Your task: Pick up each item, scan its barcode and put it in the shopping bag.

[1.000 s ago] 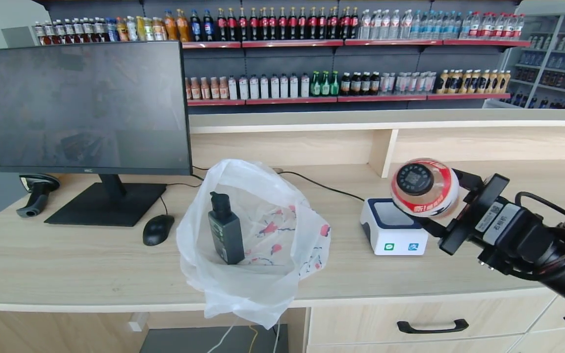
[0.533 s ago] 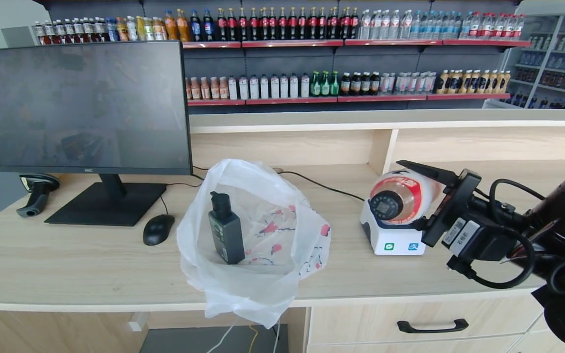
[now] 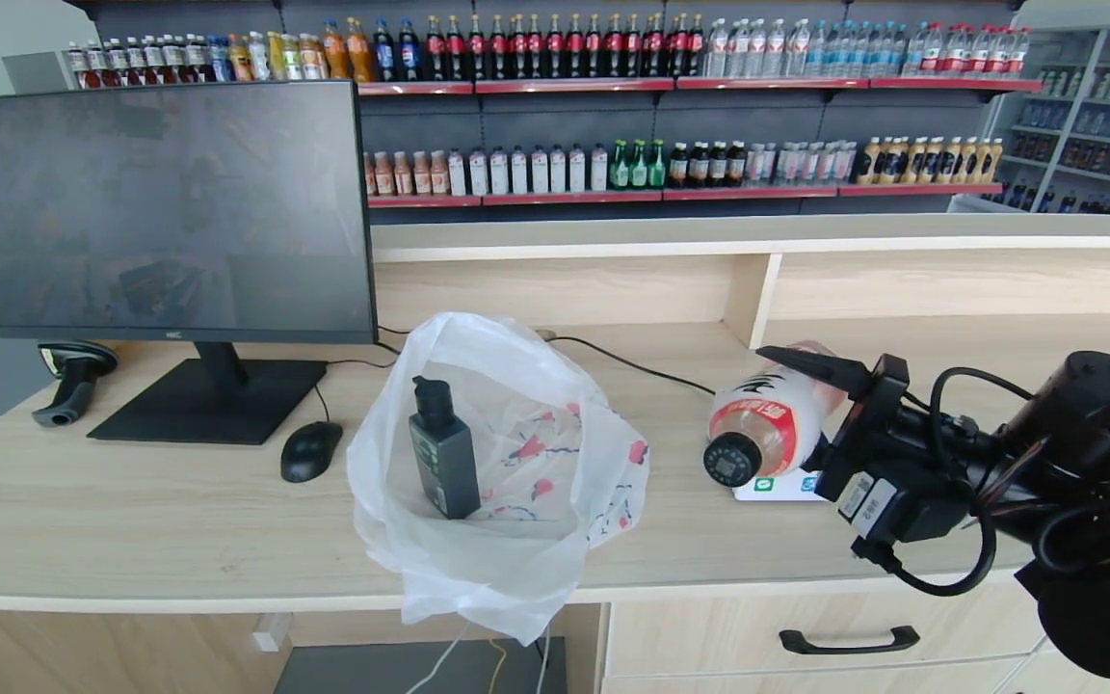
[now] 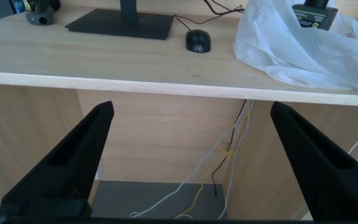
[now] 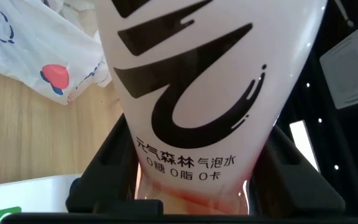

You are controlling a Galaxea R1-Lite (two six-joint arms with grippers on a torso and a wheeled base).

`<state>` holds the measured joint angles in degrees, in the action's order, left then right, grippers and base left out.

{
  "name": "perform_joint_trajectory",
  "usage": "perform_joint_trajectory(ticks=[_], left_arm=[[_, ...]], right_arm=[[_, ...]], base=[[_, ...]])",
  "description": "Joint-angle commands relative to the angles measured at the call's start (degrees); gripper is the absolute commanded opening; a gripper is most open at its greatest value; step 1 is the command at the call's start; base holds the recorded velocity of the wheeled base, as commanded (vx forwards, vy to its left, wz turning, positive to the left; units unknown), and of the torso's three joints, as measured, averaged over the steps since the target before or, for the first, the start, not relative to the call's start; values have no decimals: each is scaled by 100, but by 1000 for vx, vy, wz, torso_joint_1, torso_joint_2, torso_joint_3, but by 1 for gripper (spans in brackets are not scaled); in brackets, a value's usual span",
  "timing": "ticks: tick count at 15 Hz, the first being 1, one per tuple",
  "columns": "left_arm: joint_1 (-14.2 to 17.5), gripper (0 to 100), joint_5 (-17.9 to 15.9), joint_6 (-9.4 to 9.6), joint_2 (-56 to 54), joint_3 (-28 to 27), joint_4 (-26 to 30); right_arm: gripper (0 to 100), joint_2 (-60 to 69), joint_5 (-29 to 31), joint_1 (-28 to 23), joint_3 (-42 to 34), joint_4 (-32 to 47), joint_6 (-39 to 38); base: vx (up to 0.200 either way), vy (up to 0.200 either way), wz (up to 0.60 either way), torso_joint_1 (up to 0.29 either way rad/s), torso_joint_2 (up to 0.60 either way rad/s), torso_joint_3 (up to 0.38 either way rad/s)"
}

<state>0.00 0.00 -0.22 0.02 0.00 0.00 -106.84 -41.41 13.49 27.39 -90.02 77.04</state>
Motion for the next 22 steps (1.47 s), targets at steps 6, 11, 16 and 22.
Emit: perform_joint_trajectory(ticks=[6, 11, 16, 22], left_arm=[[0, 100, 0, -4, -2, 0, 0], [0, 100, 0, -4, -2, 0, 0], [0, 100, 0, -4, -2, 0, 0], [0, 100, 0, -4, -2, 0, 0]], right_arm=[[0, -338, -130, -31, 117, 2, 188], [0, -610, -130, -40, 223, 2, 338], [0, -628, -130, -49, 293, 2, 320], [0, -689, -130, -49, 311, 2, 320]], base=[[0, 0, 0, 0, 0, 0], [0, 0, 0, 0, 0, 0], [0, 0, 0, 0, 0, 0], [0, 0, 0, 0, 0, 0]])
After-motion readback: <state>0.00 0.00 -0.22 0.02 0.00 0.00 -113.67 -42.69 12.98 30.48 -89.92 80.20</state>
